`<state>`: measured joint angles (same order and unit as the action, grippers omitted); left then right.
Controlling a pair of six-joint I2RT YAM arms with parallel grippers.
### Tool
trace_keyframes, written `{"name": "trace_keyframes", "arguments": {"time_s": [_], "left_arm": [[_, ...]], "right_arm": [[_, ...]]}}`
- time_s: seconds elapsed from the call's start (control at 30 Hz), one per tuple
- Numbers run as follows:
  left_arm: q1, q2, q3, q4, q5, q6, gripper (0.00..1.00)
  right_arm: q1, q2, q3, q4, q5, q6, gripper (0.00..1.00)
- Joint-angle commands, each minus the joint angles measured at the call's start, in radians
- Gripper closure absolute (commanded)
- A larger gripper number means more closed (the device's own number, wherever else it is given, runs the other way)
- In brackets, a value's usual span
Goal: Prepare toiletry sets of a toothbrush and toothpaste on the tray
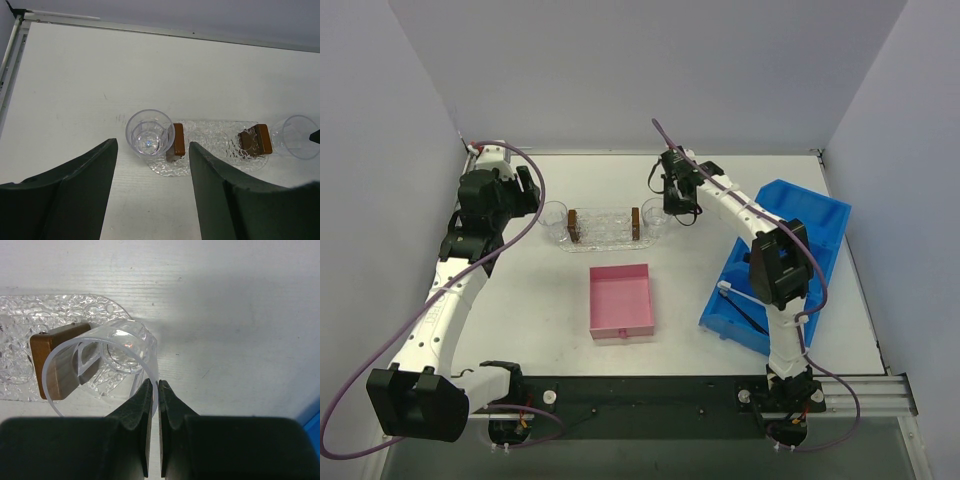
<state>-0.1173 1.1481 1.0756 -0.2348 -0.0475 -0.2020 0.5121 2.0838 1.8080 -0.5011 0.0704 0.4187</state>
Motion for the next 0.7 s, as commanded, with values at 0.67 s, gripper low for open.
{"name": "trace_keyframes", "arguments": {"time_s": [0.67], "left_arm": [[-0.004, -0.016, 0.0, 0.032, 0.0, 0.009, 0.31]], "right_arm": [[0.019, 0.05, 0.076, -0.014, 0.008, 0.019, 1.0]]}}
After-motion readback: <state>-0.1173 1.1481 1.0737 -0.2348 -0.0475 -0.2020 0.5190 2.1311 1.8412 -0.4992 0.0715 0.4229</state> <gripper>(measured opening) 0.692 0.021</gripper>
